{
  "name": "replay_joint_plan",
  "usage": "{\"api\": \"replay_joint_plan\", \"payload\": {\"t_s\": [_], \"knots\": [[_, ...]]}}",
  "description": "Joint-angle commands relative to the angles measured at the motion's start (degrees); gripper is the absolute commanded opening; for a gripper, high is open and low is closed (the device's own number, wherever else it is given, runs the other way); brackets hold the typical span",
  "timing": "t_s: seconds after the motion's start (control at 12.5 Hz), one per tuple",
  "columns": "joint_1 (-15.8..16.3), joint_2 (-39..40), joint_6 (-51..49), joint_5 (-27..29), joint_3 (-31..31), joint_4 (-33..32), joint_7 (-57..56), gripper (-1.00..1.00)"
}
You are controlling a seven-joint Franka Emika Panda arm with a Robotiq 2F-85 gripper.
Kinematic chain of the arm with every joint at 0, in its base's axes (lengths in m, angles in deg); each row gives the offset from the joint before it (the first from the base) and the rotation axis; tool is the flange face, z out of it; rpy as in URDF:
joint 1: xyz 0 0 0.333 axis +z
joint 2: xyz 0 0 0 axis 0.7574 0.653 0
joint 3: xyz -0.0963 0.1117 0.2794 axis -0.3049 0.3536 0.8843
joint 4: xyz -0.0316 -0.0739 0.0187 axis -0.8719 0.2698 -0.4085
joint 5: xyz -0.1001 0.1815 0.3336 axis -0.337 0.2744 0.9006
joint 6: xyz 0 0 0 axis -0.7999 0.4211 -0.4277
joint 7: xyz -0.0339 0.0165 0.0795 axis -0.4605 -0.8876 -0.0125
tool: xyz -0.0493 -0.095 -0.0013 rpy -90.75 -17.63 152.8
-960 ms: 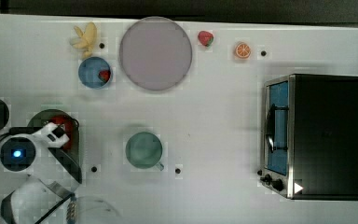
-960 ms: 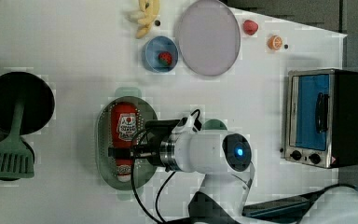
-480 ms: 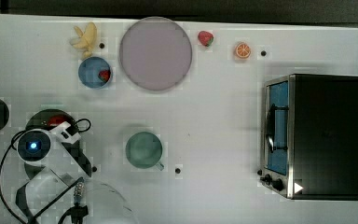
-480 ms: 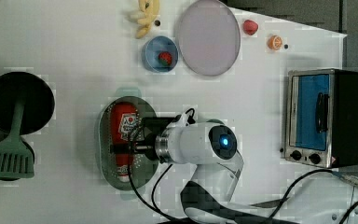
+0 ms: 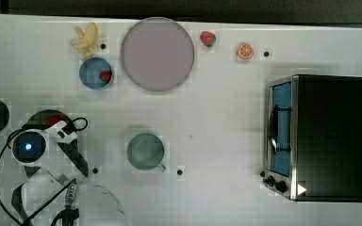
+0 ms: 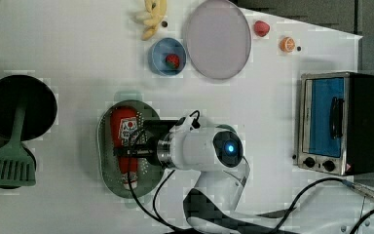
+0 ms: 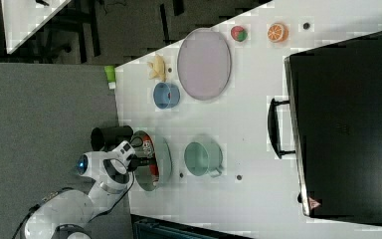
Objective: Pick ketchup from strainer and place it on the table
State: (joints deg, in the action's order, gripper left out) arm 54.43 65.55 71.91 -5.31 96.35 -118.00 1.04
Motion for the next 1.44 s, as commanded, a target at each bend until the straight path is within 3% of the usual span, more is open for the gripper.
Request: {"api": "replay_joint_plan", "payload": {"t_s": [0.08,0.48,0.72,1.04,1.44], "knots": [[0.6,-4.8,-1.4,0.4,0.7,1.8,2.6,0.12],[-2.7,-19.5,-11.4,10.1,2.6,2.1,2.6,0.12],[-6.8,-27.9,-21.7,15.4,1.6,2.9,2.4,0.12],[-11.9,-34.2,-28.3,16.0,-3.3,2.8,0.9,0.12],[-14.5,-34.9,-31.5,15.9,-14.6,2.1,-1.2,0.12]]}}
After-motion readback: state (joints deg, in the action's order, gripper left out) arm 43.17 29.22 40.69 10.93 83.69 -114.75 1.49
